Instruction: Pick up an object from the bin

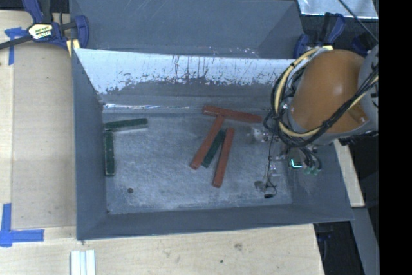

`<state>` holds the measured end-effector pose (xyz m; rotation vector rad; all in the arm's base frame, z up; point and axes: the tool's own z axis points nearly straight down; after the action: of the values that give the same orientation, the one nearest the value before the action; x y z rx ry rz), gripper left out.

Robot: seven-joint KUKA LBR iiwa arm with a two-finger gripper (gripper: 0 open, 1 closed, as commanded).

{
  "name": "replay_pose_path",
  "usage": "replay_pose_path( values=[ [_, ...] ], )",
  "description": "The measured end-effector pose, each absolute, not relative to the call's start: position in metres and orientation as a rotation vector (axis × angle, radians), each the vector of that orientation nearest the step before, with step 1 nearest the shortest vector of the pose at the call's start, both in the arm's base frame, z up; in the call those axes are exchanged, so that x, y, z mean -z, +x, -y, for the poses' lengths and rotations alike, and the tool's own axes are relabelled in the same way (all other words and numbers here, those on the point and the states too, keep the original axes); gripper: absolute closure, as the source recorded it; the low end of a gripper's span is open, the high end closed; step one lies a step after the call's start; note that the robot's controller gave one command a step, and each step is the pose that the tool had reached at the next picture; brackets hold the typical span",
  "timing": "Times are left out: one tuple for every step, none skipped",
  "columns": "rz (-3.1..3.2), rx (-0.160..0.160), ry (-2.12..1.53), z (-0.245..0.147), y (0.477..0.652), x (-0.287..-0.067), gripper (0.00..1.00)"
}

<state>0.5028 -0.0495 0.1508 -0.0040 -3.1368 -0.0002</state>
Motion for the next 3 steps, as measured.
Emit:
replay_pose_path(
  values=[
    [3.145, -0.001, -0.001, 0.049, 0.505, -0.154, 0.0],
    [3.143, -0.004, 0.084, 0.019, 0.515, -0.139, 0.0],
    [3.119, 0.002, 0.406, -0.01, 0.532, -0.123, 0.0]
  ],
)
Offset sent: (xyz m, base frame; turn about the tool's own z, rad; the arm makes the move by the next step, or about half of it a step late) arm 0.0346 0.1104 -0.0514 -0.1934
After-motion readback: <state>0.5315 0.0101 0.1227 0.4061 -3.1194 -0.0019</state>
